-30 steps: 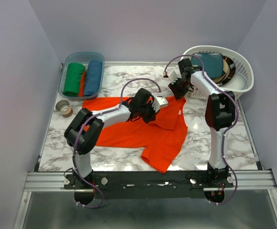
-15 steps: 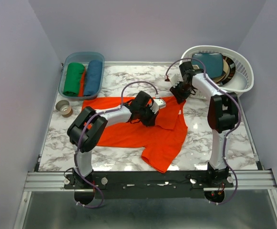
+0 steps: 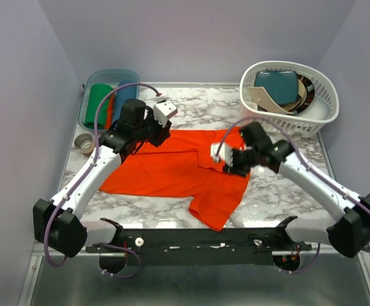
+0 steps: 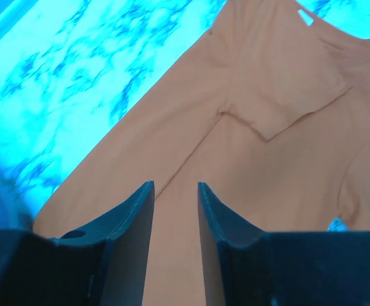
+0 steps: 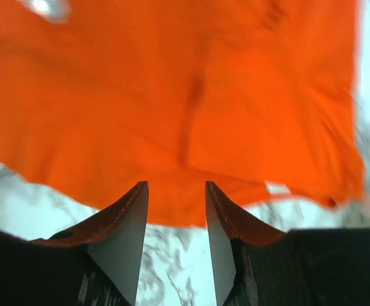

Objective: Roll the t-shirts
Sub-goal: Fold the T-shirt at the center of the board.

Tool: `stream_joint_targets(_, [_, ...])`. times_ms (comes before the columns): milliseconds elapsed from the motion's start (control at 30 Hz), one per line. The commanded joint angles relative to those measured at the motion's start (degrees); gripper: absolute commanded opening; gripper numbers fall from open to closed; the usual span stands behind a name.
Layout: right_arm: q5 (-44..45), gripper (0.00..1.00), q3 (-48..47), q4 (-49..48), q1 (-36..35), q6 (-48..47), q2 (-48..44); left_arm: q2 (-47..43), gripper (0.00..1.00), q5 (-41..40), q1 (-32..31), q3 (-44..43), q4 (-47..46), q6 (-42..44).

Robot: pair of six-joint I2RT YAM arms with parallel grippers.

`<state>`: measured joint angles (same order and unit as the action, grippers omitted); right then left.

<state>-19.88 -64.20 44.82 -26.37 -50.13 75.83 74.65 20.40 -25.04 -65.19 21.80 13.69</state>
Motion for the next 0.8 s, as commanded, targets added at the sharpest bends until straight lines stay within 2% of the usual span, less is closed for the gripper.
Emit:
stream_joint_targets(0, [-5.3,0.5,15.5,-1.7,-14.3,-9.6,-10.2,-6.0,0.47,-6.9,2.4,4.9,7.8,1.8])
stream_joint_targets(133, [-8.9,0.49,18.8,4.0,-22.7,-11.7,-12.5,-12.1,0.58,-11.9,4.0,8.8,9.1,4.2])
stream_joint_targets(267, [-4.7,0.49,25.0,-0.1,-31.5,-9.4,-15.4,-16.7,0.62,-12.7,6.3,12.5,10.5,4.2])
stream_joint_targets(433, [-3.9,0.49,27.4,-3.9,-37.9,-5.9,-13.4,-24.4,0.63,-12.7,10.3,17.6,12.6,2.7])
stream_joint_targets(533, [-0.3,0.49,29.5,-8.1,-42.2,-3.3,-12.8,-27.5,0.62,-13.6,12.0,19.4,14.4,2.8])
stream_joint_targets(767, [2.2,0.48,30.6,-12.1,-46.2,0.0,-9.7,-34.7,0.62,-14.9,14.3,23.0,15.6,3.7])
